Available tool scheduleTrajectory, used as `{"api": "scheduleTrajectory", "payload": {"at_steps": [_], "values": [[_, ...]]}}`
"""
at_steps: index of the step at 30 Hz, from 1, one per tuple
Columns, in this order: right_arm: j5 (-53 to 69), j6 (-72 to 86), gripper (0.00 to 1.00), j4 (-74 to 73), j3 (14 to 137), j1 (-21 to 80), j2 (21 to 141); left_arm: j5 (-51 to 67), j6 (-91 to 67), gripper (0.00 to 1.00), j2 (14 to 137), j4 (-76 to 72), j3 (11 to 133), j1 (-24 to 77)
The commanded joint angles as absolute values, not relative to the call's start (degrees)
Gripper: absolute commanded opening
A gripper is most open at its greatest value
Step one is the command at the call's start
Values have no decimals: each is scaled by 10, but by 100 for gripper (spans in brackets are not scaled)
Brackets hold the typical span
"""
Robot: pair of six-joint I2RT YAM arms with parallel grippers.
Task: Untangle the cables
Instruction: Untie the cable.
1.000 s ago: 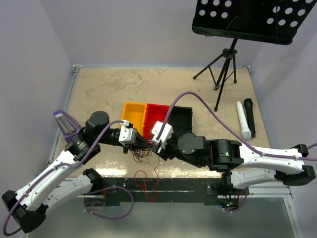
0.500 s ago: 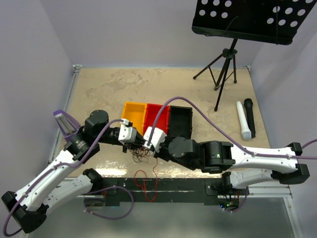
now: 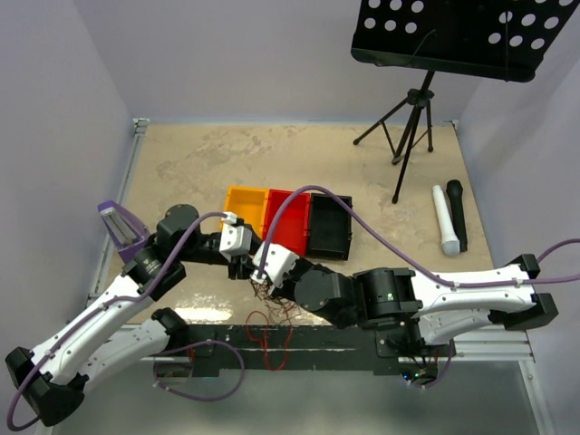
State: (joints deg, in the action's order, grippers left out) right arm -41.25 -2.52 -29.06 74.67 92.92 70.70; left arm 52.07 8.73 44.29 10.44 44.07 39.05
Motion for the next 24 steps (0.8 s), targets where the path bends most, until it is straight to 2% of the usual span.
{"api": "scheduleTrajectory", "payload": {"at_steps": [1,12,16,21,24], "values": [[-472,-5,0,-274,786,955,710,521,52,35,446,62,425,392],[-596,-33,0,-251,836,973,730,505,51,23,439,60,382,392],[-644,-54,0,-219,841,979,721,494,69,24,431,69,364,392],[-670,-85,0,-179,853,984,711,498,83,33,426,82,351,393],[-683,-103,0,-155,859,990,705,496,97,34,424,92,340,393]]}}
